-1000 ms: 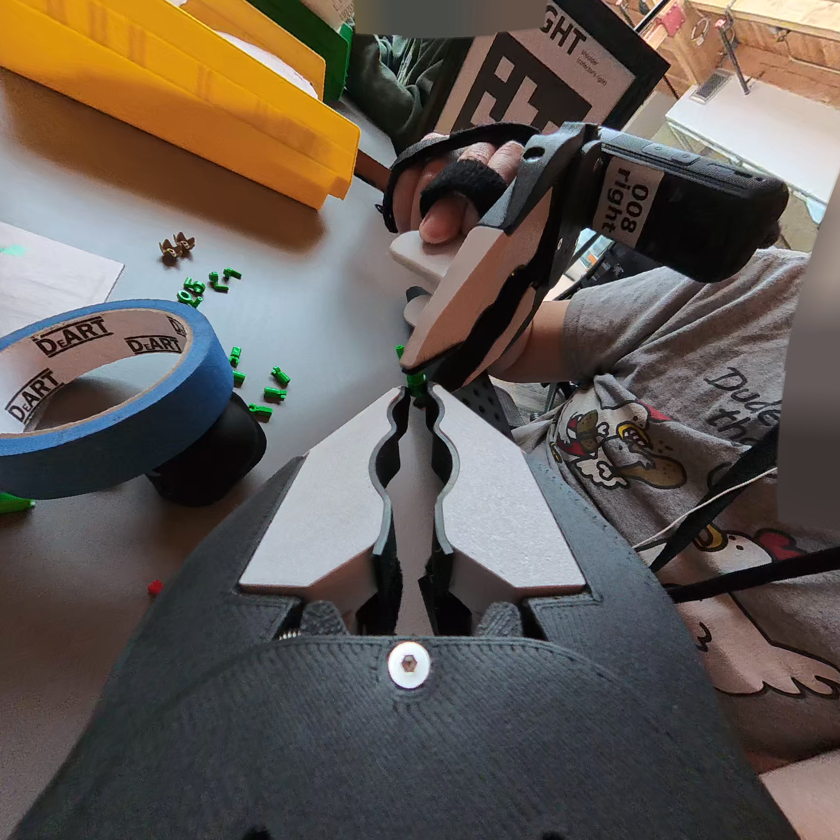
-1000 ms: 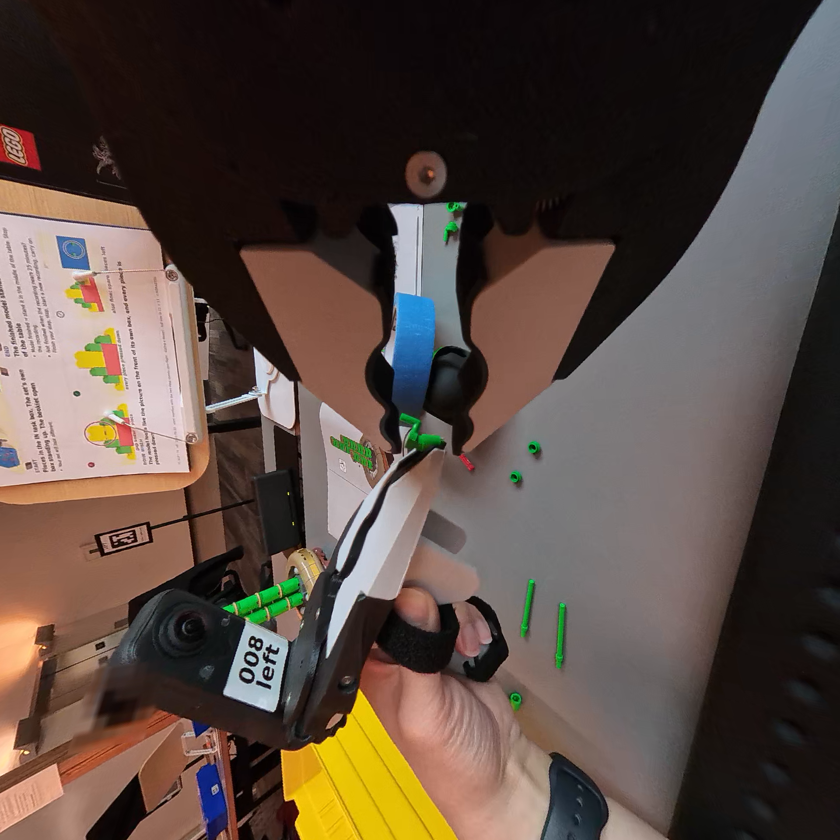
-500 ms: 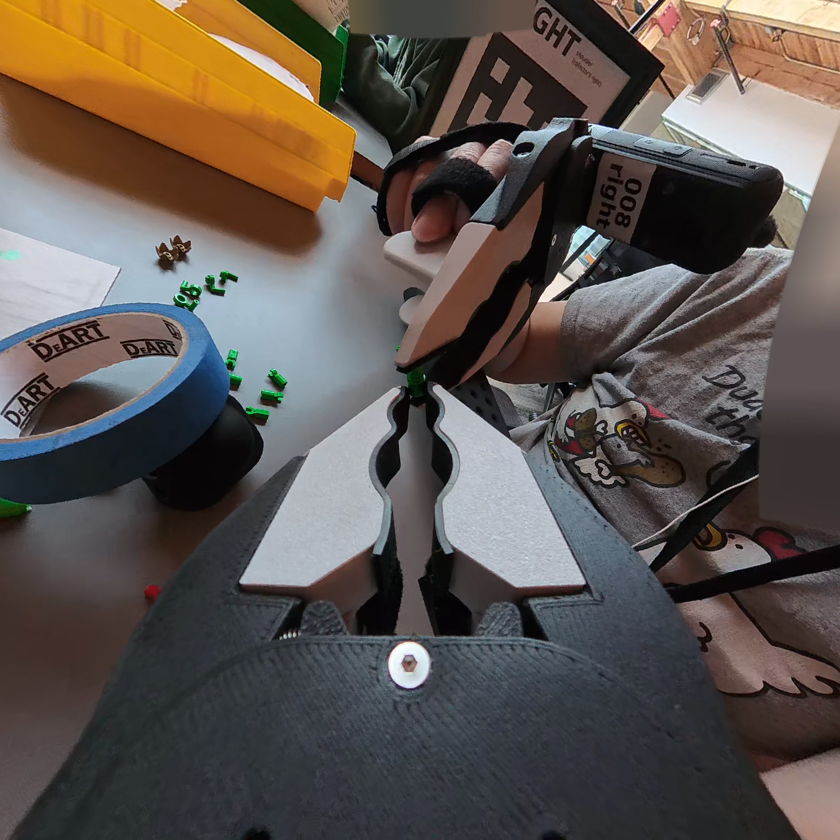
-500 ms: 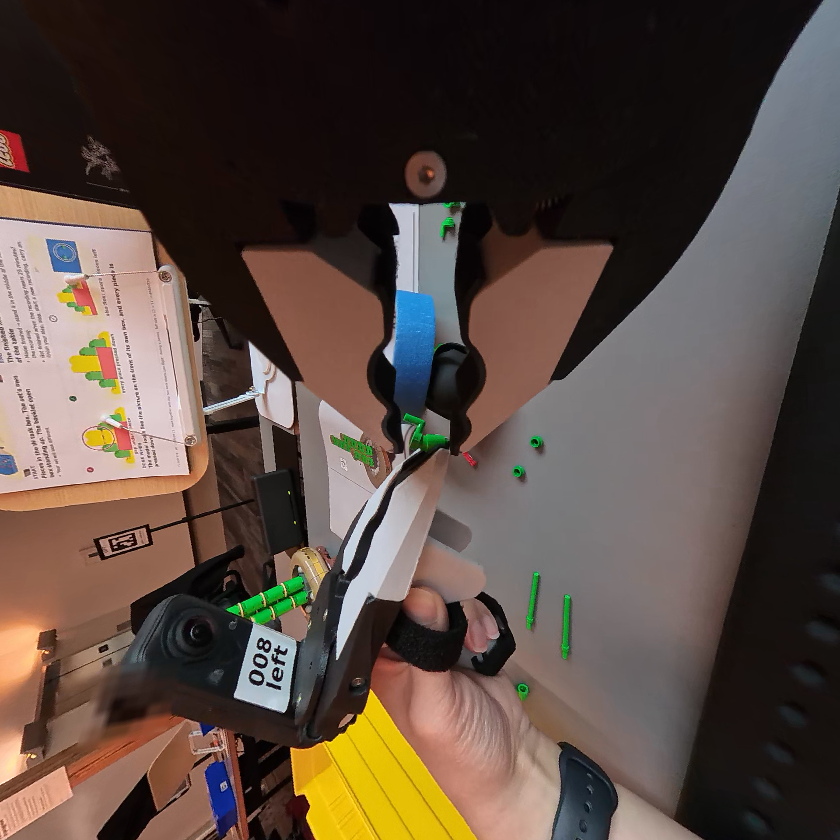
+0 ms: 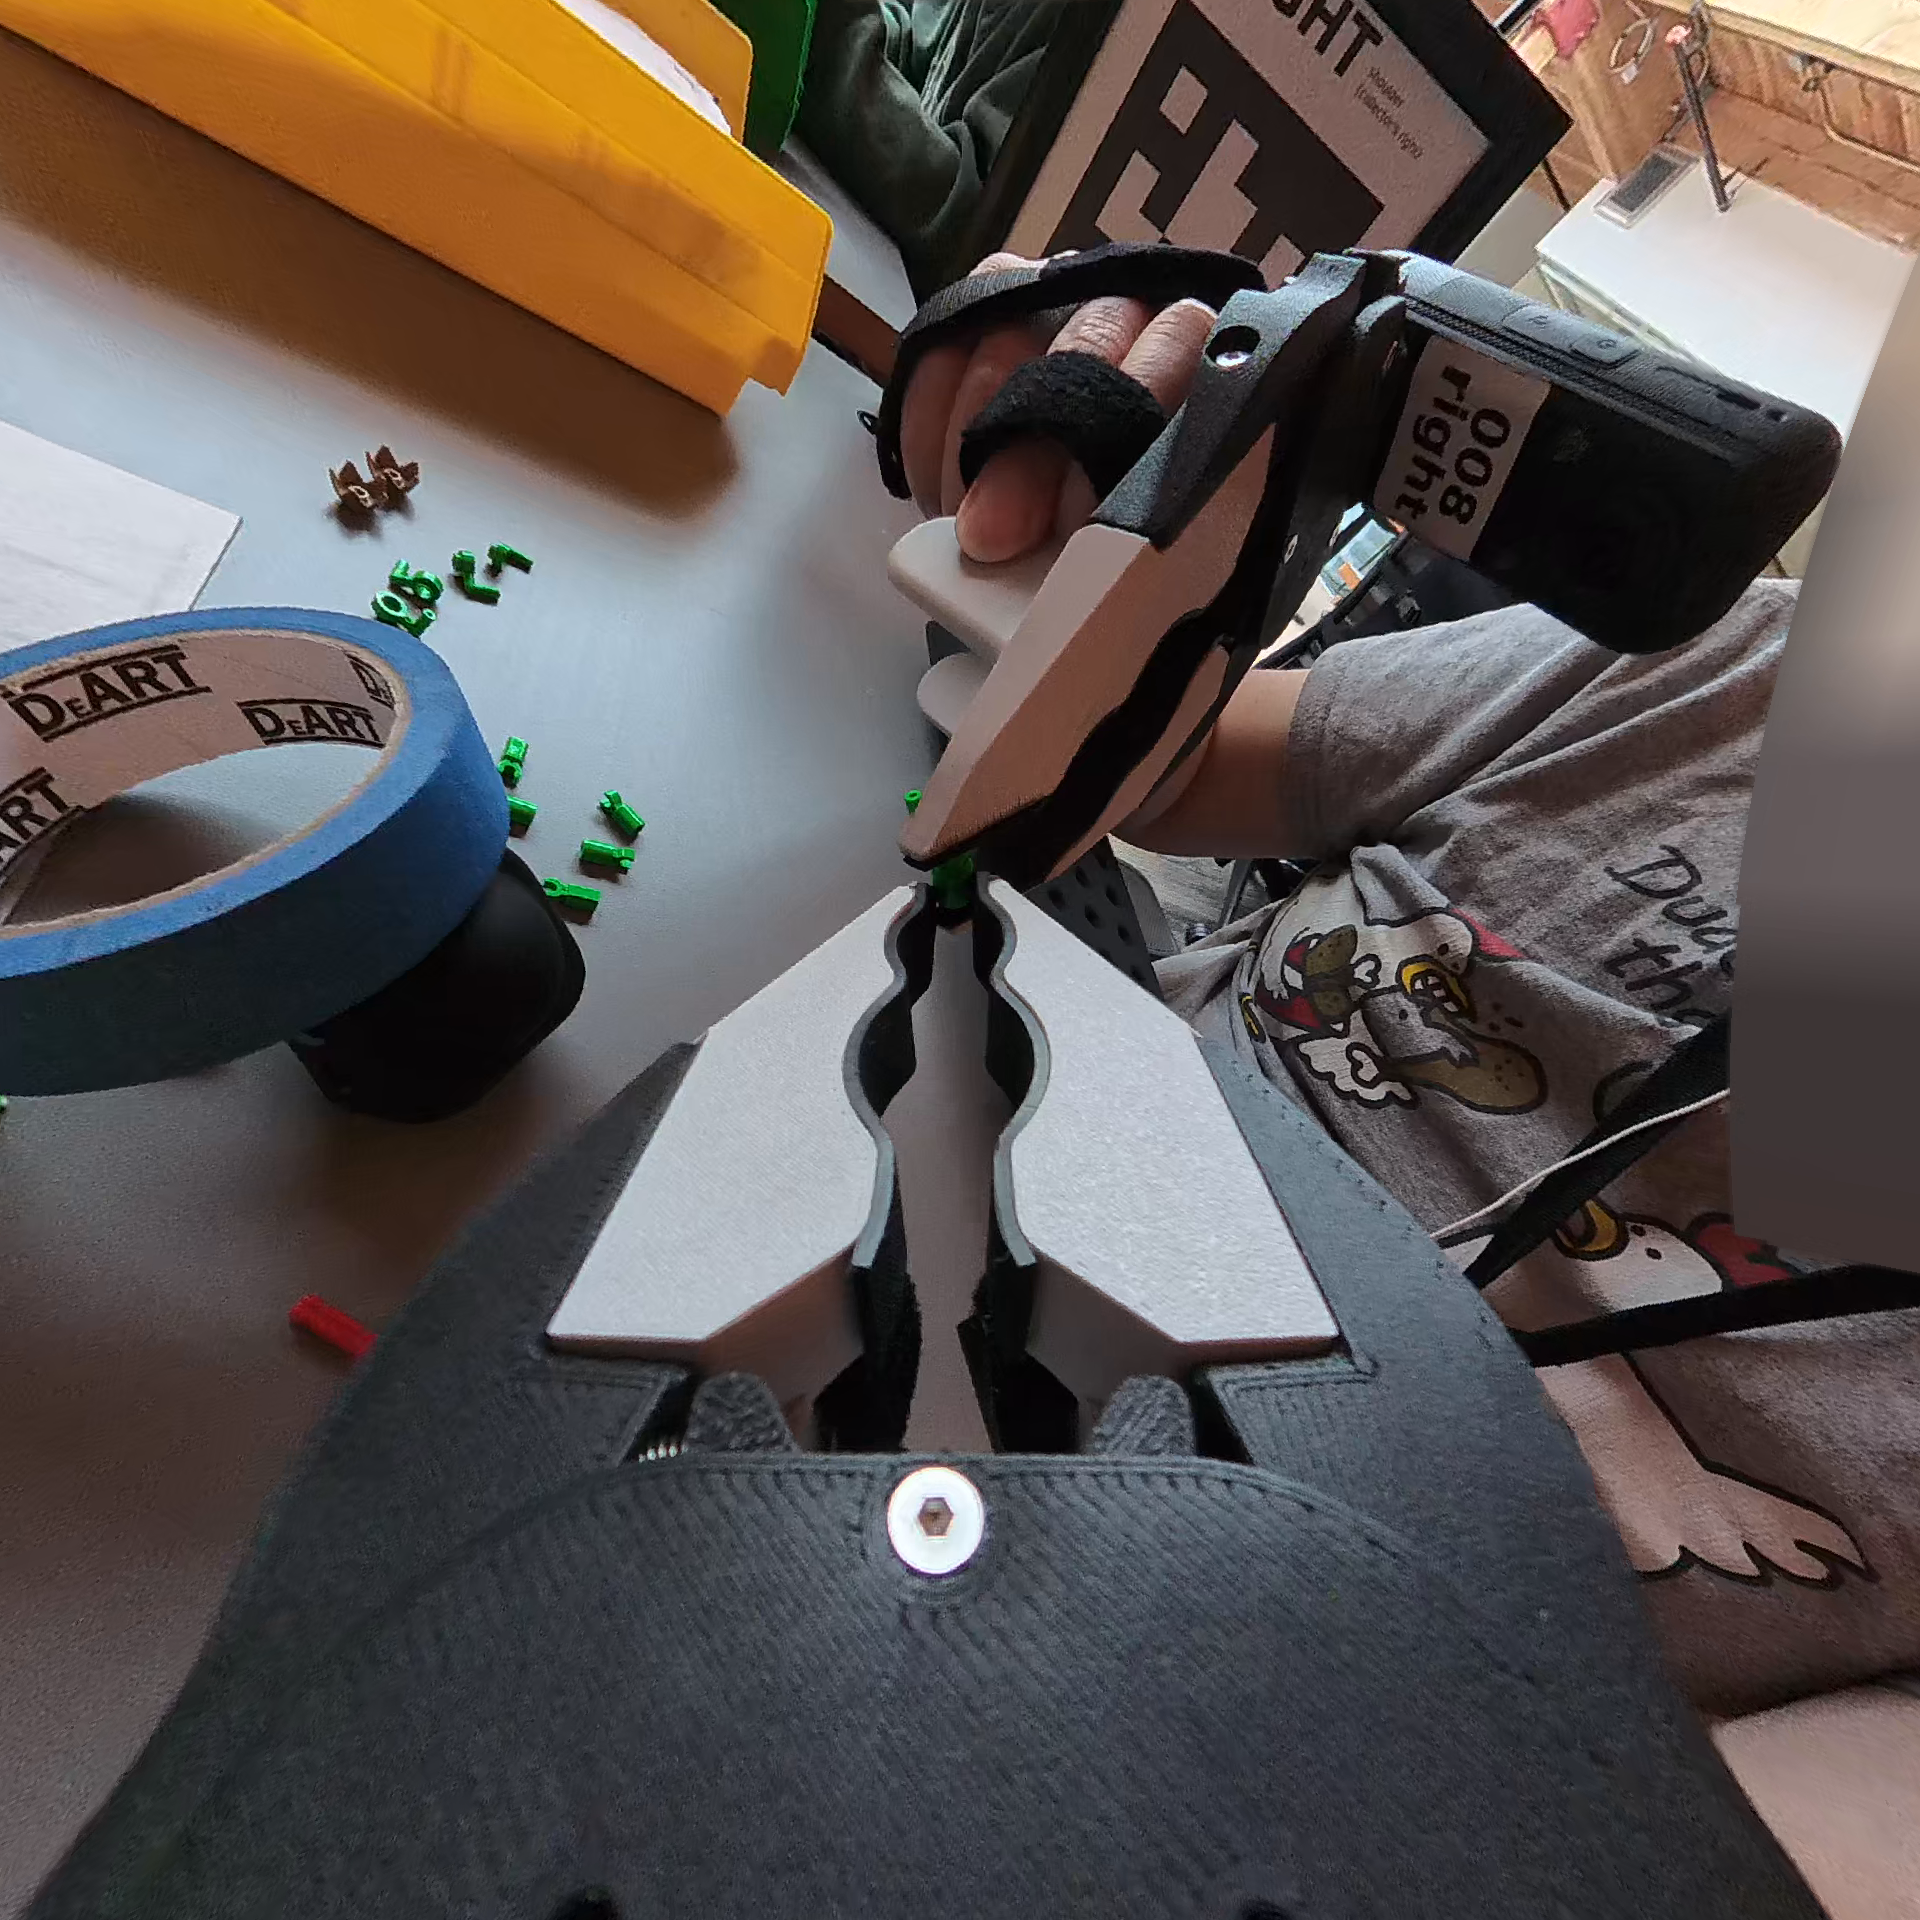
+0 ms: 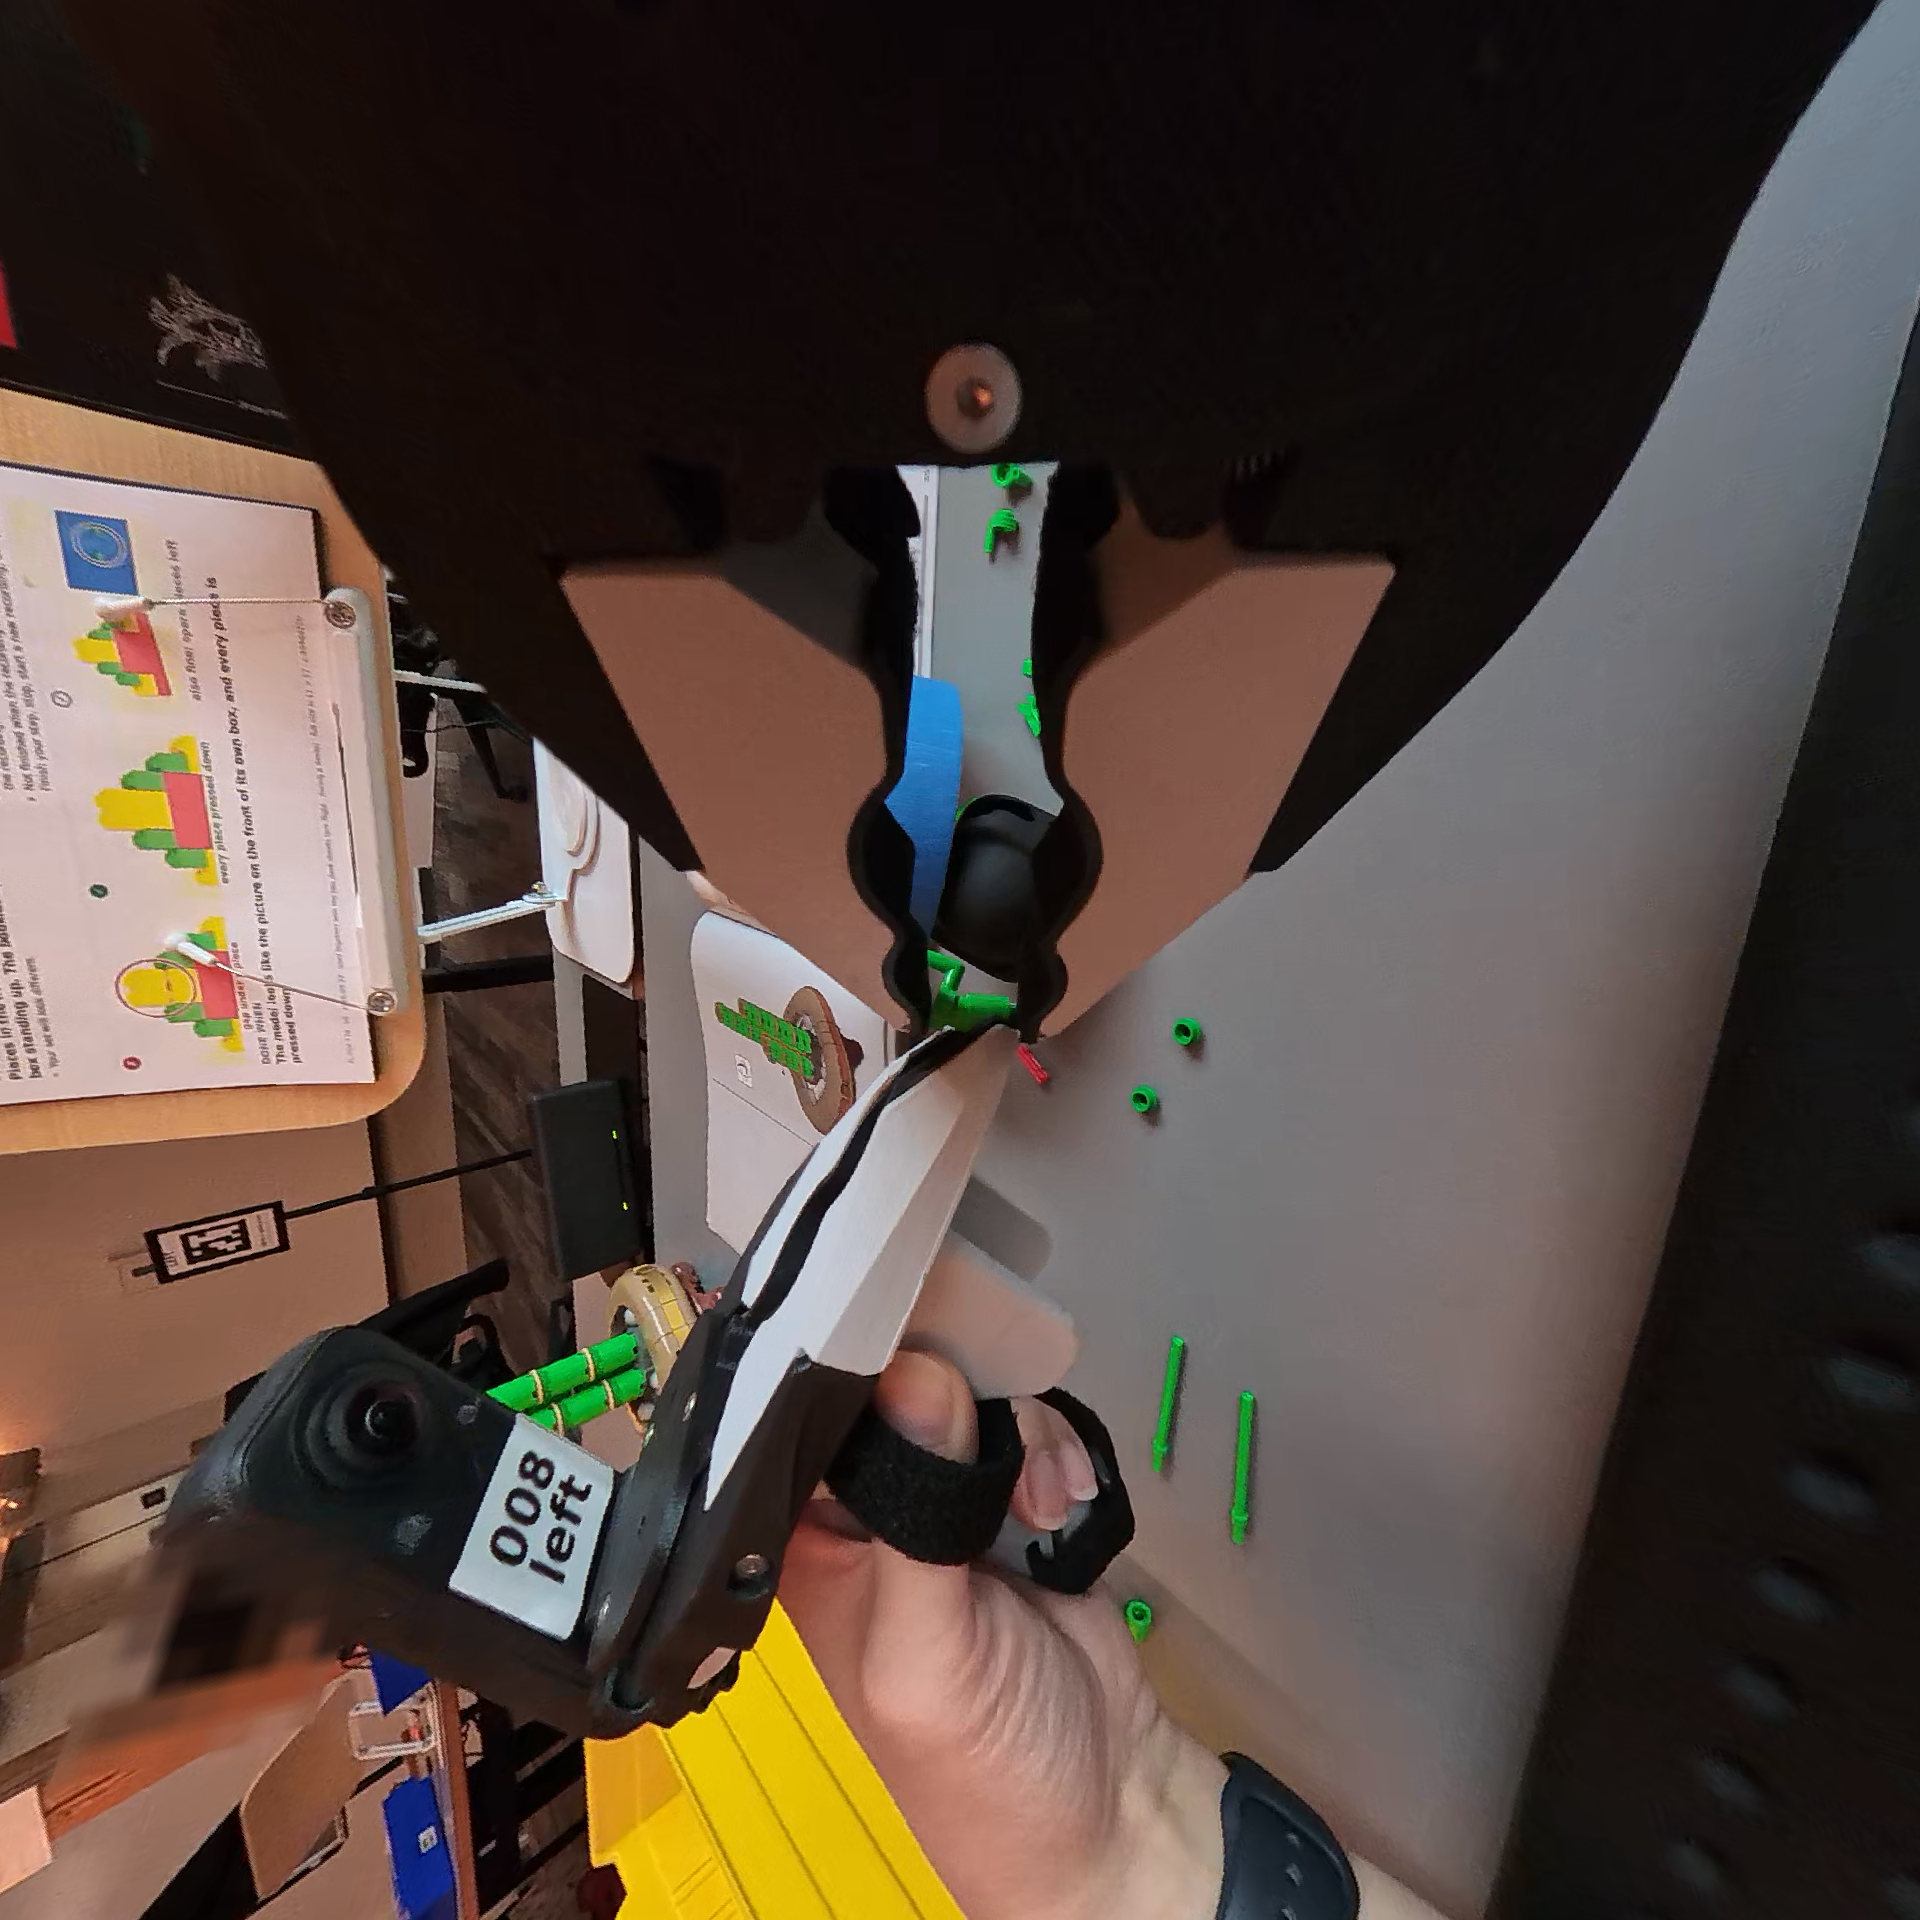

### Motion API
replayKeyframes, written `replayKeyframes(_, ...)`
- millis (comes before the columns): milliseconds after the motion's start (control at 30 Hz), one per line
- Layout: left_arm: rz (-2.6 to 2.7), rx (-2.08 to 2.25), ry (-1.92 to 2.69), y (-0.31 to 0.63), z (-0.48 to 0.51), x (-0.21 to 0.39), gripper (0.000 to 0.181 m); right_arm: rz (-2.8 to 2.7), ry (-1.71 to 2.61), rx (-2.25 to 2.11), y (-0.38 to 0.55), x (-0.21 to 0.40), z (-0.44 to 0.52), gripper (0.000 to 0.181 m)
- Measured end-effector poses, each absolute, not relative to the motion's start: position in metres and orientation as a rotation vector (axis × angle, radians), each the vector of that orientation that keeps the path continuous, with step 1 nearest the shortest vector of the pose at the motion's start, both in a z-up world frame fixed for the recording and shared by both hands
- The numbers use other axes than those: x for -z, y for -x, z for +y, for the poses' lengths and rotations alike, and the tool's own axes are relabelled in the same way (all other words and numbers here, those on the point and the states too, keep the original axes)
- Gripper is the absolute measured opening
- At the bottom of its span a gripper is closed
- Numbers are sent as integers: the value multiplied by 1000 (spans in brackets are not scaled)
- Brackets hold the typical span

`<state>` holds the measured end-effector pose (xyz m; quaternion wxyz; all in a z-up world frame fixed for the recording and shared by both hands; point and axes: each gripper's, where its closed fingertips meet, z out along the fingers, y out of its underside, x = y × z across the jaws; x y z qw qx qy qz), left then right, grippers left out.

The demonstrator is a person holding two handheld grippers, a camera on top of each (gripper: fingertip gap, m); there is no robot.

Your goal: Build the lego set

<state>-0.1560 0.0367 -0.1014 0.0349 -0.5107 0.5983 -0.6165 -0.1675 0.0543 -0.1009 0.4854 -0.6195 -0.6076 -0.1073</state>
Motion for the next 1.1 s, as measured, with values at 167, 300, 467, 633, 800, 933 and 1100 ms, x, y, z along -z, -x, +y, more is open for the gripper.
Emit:
replayKeyframes(167, 1856, 1909, 1624, 157, 34, 106, 5, -1504, 1512, 232, 169, 105, 51, 14)
replayKeyframes(300, 1893, 1882, 1668, 159, 31, 112, 5, -1539, 1527, 220, 171, 112, 48, 14)
replayKeyframes(467, 1903, 1925, 1677, 161, 28, 112, 5, -1542, 1527, 166, 173, 112, 45, 14)
replayKeyframes(633, 1854, 2024, 1580, 163, 27, 96, 5, -1463, 1494, 66, 175, 97, 44, 14)
replayKeyframes(800, 1798, 2193, 1511, 166, 25, 81, 5, -1399, 1444, -20, 179, 82, 41, 14)
replayKeyframes(933, 1738, 2304, 1434, 167, 24, 68, 4, -1351, 1389, -38, 180, 69, 40, 14)
replayKeyframes(1100, 1648, 2429, 1367, 167, 25, 55, 4, -1292, 1335, -40, 179, 55, 41, 14)
